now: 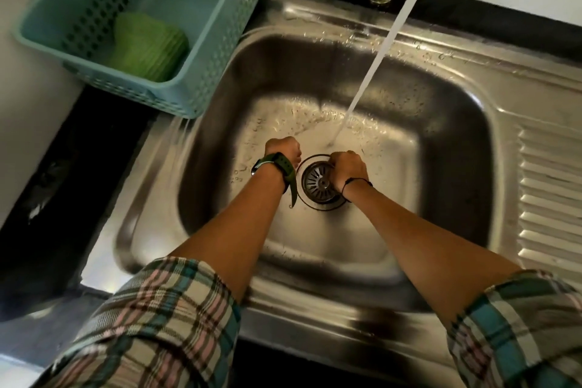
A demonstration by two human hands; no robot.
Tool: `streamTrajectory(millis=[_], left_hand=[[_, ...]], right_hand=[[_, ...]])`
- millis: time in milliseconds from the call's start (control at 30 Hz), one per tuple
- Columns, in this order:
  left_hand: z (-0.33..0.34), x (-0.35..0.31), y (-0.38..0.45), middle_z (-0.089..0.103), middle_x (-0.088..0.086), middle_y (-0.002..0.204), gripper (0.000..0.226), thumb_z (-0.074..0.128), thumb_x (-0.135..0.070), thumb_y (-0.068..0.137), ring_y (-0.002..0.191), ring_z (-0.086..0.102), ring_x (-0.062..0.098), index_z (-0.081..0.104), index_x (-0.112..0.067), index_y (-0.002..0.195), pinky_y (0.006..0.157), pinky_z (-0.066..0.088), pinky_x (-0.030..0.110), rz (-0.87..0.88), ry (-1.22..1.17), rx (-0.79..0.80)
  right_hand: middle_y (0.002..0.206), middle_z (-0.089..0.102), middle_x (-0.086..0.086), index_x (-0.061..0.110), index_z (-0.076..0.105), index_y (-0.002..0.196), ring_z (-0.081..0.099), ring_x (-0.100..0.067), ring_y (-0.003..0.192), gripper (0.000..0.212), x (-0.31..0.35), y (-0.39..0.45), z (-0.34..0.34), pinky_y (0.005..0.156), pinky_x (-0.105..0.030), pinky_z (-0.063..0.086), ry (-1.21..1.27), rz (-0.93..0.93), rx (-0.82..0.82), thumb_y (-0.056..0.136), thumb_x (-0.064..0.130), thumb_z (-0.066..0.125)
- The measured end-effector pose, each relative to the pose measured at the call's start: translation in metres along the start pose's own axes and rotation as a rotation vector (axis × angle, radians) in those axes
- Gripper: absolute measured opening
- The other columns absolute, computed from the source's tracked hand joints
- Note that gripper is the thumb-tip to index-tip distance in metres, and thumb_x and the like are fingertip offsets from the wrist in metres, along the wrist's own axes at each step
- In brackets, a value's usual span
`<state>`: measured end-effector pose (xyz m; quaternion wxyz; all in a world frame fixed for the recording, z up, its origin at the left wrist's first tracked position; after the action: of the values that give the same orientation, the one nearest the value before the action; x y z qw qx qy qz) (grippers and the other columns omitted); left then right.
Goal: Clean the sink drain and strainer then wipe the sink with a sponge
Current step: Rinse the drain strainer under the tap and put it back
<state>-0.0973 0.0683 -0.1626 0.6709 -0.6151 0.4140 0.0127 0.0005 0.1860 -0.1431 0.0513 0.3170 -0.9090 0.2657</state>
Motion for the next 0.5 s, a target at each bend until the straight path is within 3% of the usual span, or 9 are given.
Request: streamTrajectory(millis=[200, 267, 400, 500], left_hand=[[0.008, -0.007, -0.016, 0.045, 0.003, 0.06, 0.029, 0.041, -0.004, 0.09, 0.051, 0.042, 0.012, 0.042, -0.013, 0.063, 0.045, 0.038, 0.02, 0.004, -0.104, 0.046], [0.011, -0.006, -0.02, 0.041, 0.004, 0.057, 0.03, 0.039, 0.001, 0.089, 0.048, 0.037, 0.013, 0.042, -0.012, 0.061, 0.037, 0.033, 0.019, -0.012, -0.104, 0.039], [0.012, -0.008, -0.022, 0.053, 0.008, 0.061, 0.028, 0.044, 0.0, 0.088, 0.054, 0.05, 0.016, 0.052, -0.004, 0.062, 0.05, 0.042, 0.021, 0.008, -0.083, 0.008], [0.013, -0.009, -0.021, 0.052, 0.008, 0.062, 0.028, 0.043, 0.001, 0.089, 0.054, 0.048, 0.016, 0.052, -0.003, 0.062, 0.051, 0.04, 0.022, 0.009, -0.087, 0.013]], right_hand=[[0.106, 0.061, -0.024, 0.003, 0.046, 0.115, 0.056, -0.04, 0.102, 0.028, -0.001, -0.008, -0.004, 0.076, -0.041, 0.048, -0.011, -0.037, -0.083, 0.088, 0.006, 0.047], [0.103, 0.061, -0.023, 0.007, 0.048, 0.114, 0.052, -0.038, 0.106, 0.025, -0.002, -0.009, -0.007, 0.076, -0.04, 0.049, -0.047, -0.044, -0.112, 0.089, 0.011, 0.047], [0.109, 0.06, -0.021, 0.005, 0.055, 0.11, 0.057, -0.04, 0.099, 0.024, -0.004, -0.008, -0.009, 0.075, -0.037, 0.048, 0.009, -0.06, -0.123, 0.087, 0.01, 0.049], [0.109, 0.061, -0.021, 0.005, 0.055, 0.107, 0.058, -0.04, 0.1, 0.024, -0.008, -0.007, -0.007, 0.078, -0.038, 0.047, -0.004, -0.05, -0.117, 0.084, 0.008, 0.055]])
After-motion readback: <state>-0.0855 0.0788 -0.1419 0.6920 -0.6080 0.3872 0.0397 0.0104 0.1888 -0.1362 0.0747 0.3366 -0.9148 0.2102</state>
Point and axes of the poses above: each hand's wrist, its own y-axis towards the middle knuckle, its own z-axis out of the palm, x = y × z, the point moved 10 cm from there along y, towards the middle knuckle
